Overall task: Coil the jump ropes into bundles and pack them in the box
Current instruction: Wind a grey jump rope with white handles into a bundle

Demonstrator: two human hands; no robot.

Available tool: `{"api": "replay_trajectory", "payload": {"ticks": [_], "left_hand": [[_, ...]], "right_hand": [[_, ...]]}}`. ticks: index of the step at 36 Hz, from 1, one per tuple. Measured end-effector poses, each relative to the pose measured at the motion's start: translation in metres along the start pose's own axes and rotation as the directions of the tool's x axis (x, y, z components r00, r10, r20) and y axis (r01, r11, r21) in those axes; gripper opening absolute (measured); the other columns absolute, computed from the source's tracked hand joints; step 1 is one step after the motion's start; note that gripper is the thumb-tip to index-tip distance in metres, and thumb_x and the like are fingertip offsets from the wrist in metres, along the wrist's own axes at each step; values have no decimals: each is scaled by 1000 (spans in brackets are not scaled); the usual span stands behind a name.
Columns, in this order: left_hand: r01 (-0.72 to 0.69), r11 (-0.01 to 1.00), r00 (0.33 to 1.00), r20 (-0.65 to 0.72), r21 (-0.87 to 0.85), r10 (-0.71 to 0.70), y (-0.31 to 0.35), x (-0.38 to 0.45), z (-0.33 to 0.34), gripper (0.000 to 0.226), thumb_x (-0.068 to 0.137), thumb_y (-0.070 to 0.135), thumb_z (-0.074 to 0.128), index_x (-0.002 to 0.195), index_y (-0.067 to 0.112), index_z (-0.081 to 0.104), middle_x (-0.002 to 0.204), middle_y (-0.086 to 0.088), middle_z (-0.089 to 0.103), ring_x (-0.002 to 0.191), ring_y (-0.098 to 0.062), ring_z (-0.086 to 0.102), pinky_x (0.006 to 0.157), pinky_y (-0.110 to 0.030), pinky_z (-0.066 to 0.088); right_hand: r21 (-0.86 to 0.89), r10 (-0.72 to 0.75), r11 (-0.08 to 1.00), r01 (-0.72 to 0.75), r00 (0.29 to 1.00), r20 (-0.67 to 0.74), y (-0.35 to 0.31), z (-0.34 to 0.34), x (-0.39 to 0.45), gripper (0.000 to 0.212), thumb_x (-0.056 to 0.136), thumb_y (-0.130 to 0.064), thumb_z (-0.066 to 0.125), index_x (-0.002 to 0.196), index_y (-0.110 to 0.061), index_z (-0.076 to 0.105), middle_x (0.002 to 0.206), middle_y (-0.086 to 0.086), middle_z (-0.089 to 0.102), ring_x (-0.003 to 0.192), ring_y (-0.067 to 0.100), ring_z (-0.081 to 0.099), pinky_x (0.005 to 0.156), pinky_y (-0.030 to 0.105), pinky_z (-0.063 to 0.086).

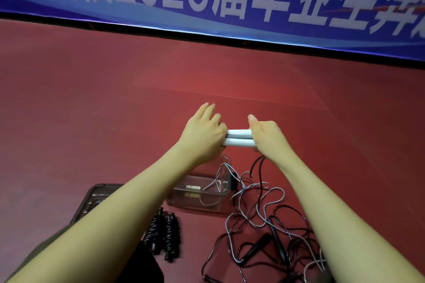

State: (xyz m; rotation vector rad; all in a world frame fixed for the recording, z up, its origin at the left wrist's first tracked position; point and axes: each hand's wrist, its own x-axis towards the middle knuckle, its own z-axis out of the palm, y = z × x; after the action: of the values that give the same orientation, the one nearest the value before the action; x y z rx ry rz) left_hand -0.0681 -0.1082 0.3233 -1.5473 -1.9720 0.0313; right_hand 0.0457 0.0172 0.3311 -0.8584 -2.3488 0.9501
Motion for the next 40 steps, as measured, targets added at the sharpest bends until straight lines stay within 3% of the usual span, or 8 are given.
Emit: {"api": "replay_trajectory", "payload": {"ticks": [3, 7, 12, 15, 22, 29, 32, 40], "left_hand": [[2, 991, 999, 34, -135, 3, -2, -4, 1, 38, 44, 22, 86, 56, 13, 51, 44, -1, 49, 33, -23, 48, 39, -14, 25], [8, 981, 1000, 10, -196, -6, -7, -9, 9, 42, 49, 14, 88, 64, 9, 49, 38, -2, 44, 23, -24, 36, 49, -11, -2], [92, 989, 973, 221, -114, -65, -9, -9, 10, 21, 99, 30, 39, 102, 10, 43, 86, -9, 63, 70, -34, 58, 53, -34, 29], [150, 985, 959, 256, -81, -125, -16, -12, 10, 21, 101, 32, 34, 100, 12, 40, 90, -8, 63, 65, -31, 45, 56, -34, 31], [93, 993, 930, 363, -66, -63, -21, -17, 14, 21, 99, 27, 36, 105, 9, 44, 97, -12, 63, 83, -35, 60, 59, -34, 33], [-44, 967, 998, -51, -250, 32, -24, -21, 10, 21, 80, 25, 41, 69, 8, 48, 45, -3, 49, 30, -28, 44, 39, -18, 3], [76, 931, 988, -101, -358, -120, -19, -18, 10, 19, 82, 22, 56, 73, 7, 49, 48, -3, 50, 35, -30, 47, 38, -20, 10], [542, 803, 837, 250, -247, -488, -17, -10, 20, 11, 99, 20, 38, 93, 11, 37, 97, -14, 64, 77, -36, 57, 60, -35, 33]], "right_hand": [[7, -31, 999, 31, 999, 37, -2, 0, -3, 51, 101, -36, 33, 56, -11, 37, 54, 7, 40, 58, 25, 45, 60, 33, 34], [-8, -75, 997, 76, 995, 60, -5, 0, -4, 50, 101, -38, 34, 60, -10, 40, 56, 7, 41, 57, 23, 41, 58, 32, 31], [23, -112, 994, 110, 989, 96, 2, 5, -4, 37, 87, -48, 40, 66, -18, 46, 57, 1, 46, 60, 23, 45, 64, 41, 44], [55, -134, 990, 128, 981, 140, 4, 5, -3, 15, 80, -26, 43, 88, -24, 55, 61, -1, 49, 60, 20, 45, 59, 32, 39], [-150, -302, 938, 311, 950, 83, 11, 8, 6, 35, 84, 11, 41, 106, -2, 64, 97, 4, 44, 87, 15, 45, 73, 14, 29], [-197, -227, 950, 243, 968, 103, 22, 8, 9, 23, 91, 1, 40, 83, -14, 56, 85, 6, 50, 78, 24, 46, 60, 26, 27], [-44, -158, 985, 164, 980, 122, 20, 13, 6, 31, 99, -24, 36, 81, -13, 58, 70, 2, 59, 61, 17, 55, 55, 18, 37], [-31, -136, 989, 145, 972, 194, 6, 4, -1, 21, 89, -18, 59, 69, -12, 61, 43, -9, 40, 39, 10, 40, 50, 32, 46]]}}
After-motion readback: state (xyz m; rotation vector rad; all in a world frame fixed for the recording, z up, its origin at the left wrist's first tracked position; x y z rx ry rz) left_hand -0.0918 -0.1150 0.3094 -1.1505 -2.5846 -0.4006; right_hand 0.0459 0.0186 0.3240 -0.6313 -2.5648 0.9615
